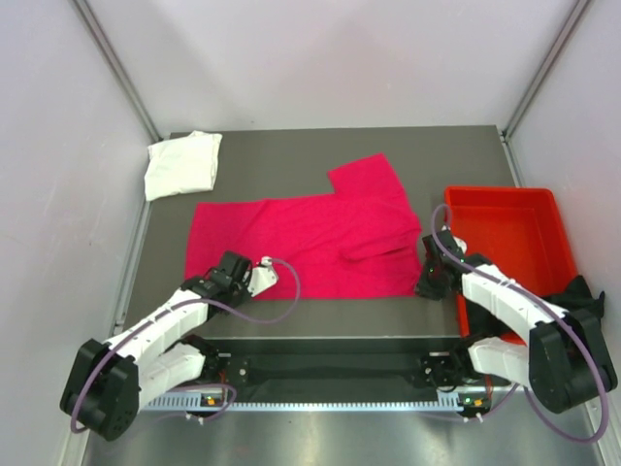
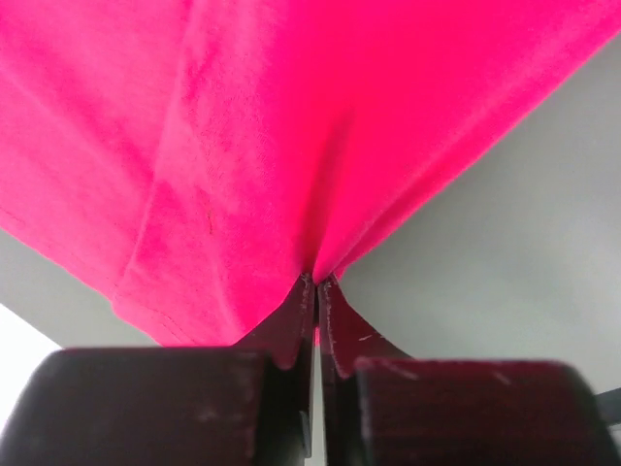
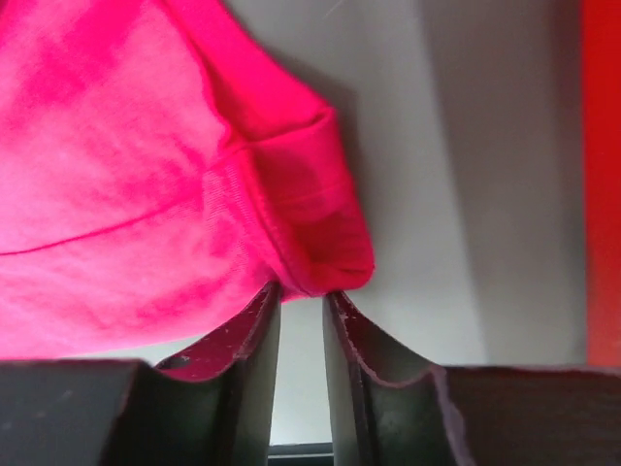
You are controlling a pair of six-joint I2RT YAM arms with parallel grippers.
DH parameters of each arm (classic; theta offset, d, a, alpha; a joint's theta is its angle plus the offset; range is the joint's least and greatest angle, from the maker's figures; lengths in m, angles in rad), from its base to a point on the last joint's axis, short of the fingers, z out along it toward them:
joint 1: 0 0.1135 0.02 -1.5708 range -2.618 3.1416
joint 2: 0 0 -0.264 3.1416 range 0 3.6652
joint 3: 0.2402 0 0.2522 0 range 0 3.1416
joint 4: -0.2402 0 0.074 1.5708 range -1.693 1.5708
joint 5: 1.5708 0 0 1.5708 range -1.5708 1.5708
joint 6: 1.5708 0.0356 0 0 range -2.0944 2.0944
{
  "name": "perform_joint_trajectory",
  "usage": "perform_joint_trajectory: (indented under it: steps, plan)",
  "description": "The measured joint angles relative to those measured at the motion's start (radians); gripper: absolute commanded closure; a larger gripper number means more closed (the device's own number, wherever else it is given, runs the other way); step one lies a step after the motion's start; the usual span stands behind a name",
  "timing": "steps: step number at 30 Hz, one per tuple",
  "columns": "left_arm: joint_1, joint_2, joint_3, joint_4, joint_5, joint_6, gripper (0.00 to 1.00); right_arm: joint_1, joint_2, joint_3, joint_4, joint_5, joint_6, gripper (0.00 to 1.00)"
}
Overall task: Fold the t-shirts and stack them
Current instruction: Fold the tshirt
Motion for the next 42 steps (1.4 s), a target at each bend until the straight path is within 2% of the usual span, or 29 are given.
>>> perform_joint_trajectory:
  steps: [9, 20, 27, 28, 29, 31, 32, 33, 34, 35, 39, 42]
  plan:
    - [0.0, 0.011, -0.004, -0.043, -0.013, 0.063, 1.0, -0.042, -0.043, -0.003, -0.011, -0.003, -0.019, 1.0]
    - [0.0, -0.048, 0.011, -0.195, 0.04, 0.114, 1.0, -0.059, -0.08, -0.018, -0.077, -0.063, -0.026, 1.0]
    - [0.0, -0.055, 0.074, -0.298, 0.072, 0.164, 1.0, -0.063, -0.214, -0.044, -0.175, -0.138, 0.009, 1.0]
    - [0.0, -0.055, 0.085, -0.312, 0.082, 0.169, 0.95, -0.063, -0.232, -0.048, -0.198, -0.143, 0.012, 0.99]
    - [0.0, -0.055, 0.097, -0.327, 0.092, 0.177, 0.87, -0.063, -0.252, -0.048, -0.224, -0.144, 0.02, 0.88]
    - [0.0, -0.053, 0.118, -0.354, 0.11, 0.193, 0.49, -0.063, -0.29, -0.048, -0.262, -0.142, 0.031, 0.72]
    - [0.0, -0.051, 0.127, -0.365, 0.119, 0.199, 0.41, -0.063, -0.306, -0.048, -0.277, -0.141, 0.035, 0.58]
    - [0.0, -0.046, 0.136, -0.377, 0.126, 0.199, 0.29, -0.063, -0.321, -0.047, -0.293, -0.14, 0.039, 0.54]
    - [0.0, -0.038, 0.146, -0.391, 0.129, 0.199, 0.27, -0.063, -0.332, -0.046, -0.306, -0.138, 0.037, 0.52]
    - [0.0, -0.028, 0.16, -0.407, 0.134, 0.2, 0.02, -0.063, -0.337, -0.041, -0.319, -0.138, 0.034, 0.5]
    - [0.002, -0.001, 0.256, -0.479, 0.138, 0.187, 0.01, -0.063, -0.335, 0.056, -0.35, -0.11, 0.006, 0.44]
    - [0.024, 0.015, 0.401, -0.51, 0.148, 0.171, 0.01, -0.063, -0.283, 0.217, -0.328, -0.093, -0.069, 0.4]
